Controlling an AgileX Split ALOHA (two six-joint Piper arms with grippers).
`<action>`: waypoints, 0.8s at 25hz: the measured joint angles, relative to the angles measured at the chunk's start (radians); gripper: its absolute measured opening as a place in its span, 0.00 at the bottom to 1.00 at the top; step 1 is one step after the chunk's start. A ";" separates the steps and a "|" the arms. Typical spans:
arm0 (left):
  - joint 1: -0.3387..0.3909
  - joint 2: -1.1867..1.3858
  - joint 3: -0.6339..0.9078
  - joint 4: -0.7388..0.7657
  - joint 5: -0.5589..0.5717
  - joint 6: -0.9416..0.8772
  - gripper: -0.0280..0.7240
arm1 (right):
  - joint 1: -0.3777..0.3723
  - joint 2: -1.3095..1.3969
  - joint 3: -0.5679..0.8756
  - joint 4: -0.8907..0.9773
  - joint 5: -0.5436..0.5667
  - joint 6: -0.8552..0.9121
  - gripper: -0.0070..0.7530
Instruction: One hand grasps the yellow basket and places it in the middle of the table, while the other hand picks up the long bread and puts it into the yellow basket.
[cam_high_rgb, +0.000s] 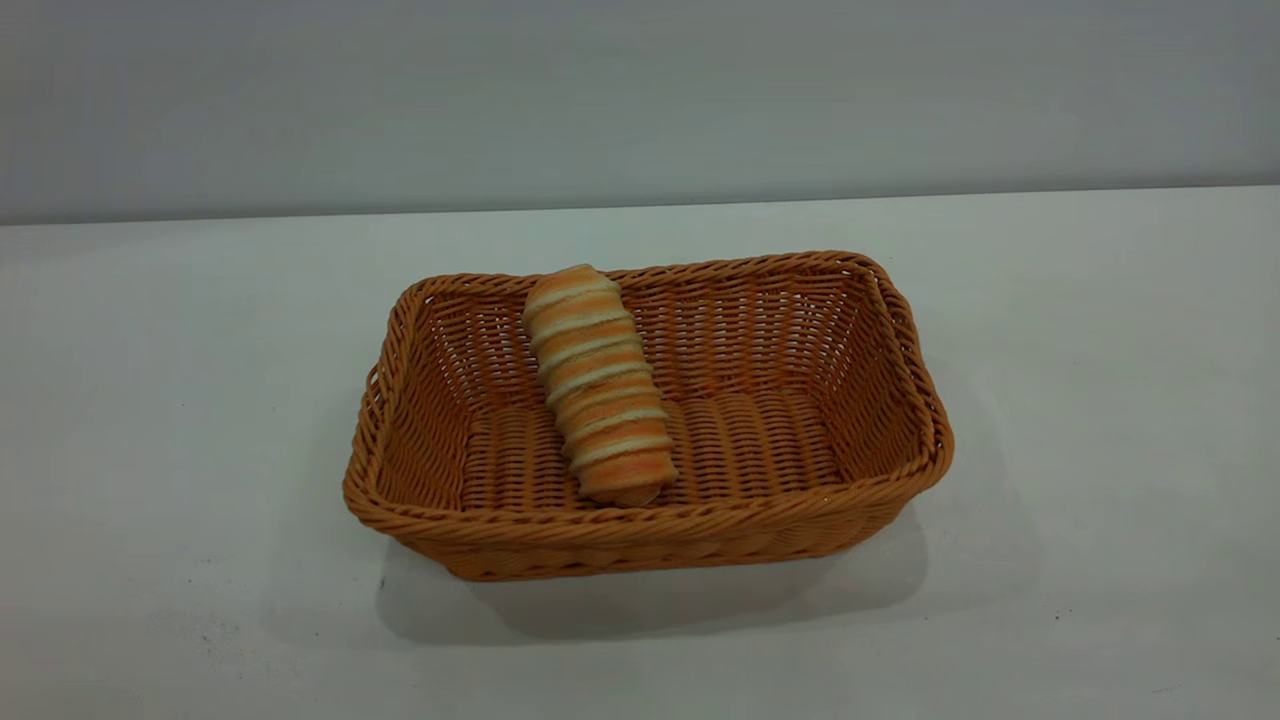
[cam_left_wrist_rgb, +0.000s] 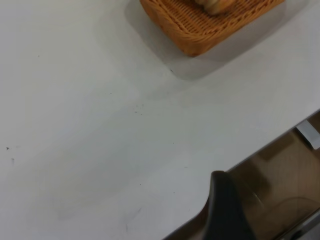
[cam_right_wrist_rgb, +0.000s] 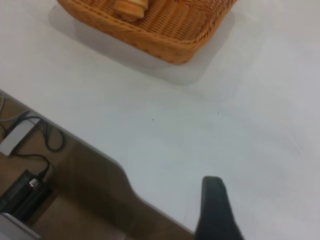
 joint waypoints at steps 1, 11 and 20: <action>0.000 0.000 0.000 0.000 0.000 0.000 0.73 | 0.000 0.000 0.000 0.000 0.000 0.000 0.74; 0.000 0.000 0.000 0.000 0.000 0.000 0.73 | 0.000 0.000 0.000 0.000 0.000 0.000 0.74; 0.174 -0.003 0.000 -0.004 0.000 0.001 0.73 | -0.130 -0.037 0.000 0.000 0.000 0.000 0.74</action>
